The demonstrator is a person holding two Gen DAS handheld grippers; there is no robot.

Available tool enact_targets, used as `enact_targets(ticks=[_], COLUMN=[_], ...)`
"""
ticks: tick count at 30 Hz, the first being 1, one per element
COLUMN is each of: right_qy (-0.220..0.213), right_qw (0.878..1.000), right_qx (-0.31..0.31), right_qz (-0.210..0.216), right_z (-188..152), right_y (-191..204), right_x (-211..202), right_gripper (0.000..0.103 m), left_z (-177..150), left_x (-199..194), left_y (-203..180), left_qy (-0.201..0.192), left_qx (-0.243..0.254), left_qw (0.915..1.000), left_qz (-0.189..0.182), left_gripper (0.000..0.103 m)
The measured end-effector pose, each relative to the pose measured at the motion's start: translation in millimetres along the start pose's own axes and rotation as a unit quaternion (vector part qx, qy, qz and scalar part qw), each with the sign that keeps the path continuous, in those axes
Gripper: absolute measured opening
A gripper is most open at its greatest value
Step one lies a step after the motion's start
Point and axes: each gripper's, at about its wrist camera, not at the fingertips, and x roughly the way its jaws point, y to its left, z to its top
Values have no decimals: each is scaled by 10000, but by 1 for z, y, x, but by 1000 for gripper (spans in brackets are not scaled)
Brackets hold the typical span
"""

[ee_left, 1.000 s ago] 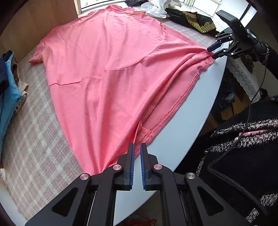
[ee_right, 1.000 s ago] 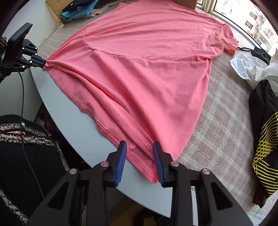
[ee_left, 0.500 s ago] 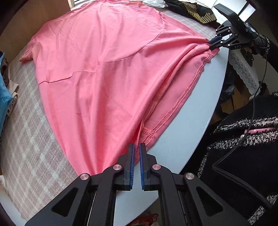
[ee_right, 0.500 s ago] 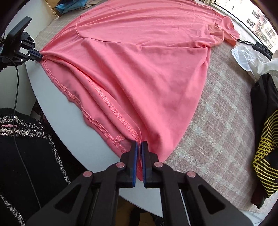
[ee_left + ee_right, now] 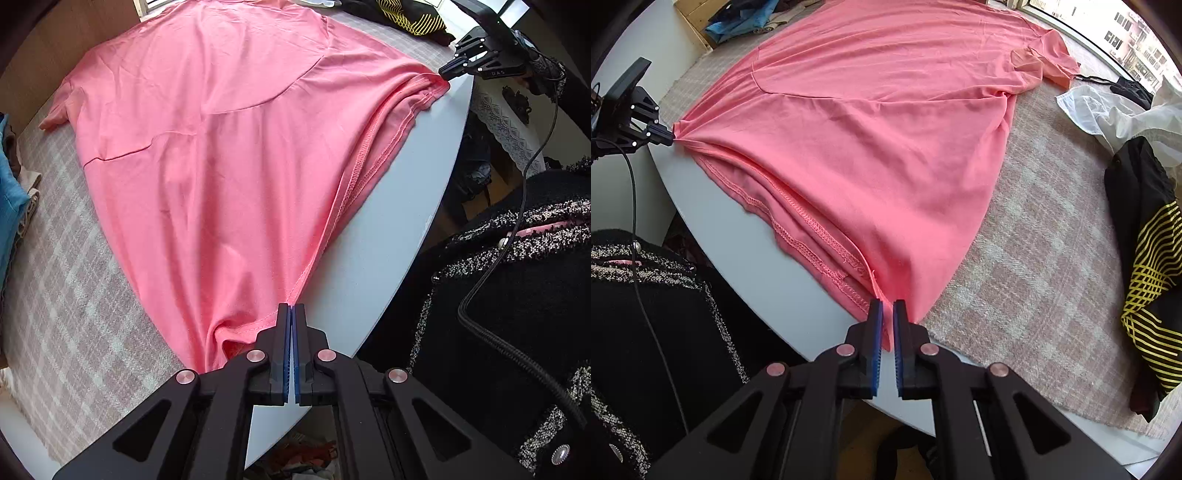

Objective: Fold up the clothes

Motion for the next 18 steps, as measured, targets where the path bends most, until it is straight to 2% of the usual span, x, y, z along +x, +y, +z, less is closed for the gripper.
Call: enact_targets(ticks=[10, 12, 18], right_qy=[109, 215, 439], right_qw=[9997, 9994, 9978], right_qx=[-122, -278, -458], right_qz=[155, -2, 166], right_z=[24, 26, 15], right_y=[6, 10, 17], right_x=[19, 23, 3], right_gripper=[12, 2, 2], left_z=[0, 2, -3], left_x=[-4, -5, -4], left_y=[-4, -4, -8], left_qy=[22, 15, 61], left_qx=[19, 30, 39], left_qw=[10000, 10000, 10000], left_qz=[20, 27, 11], left_gripper=[0, 0, 0])
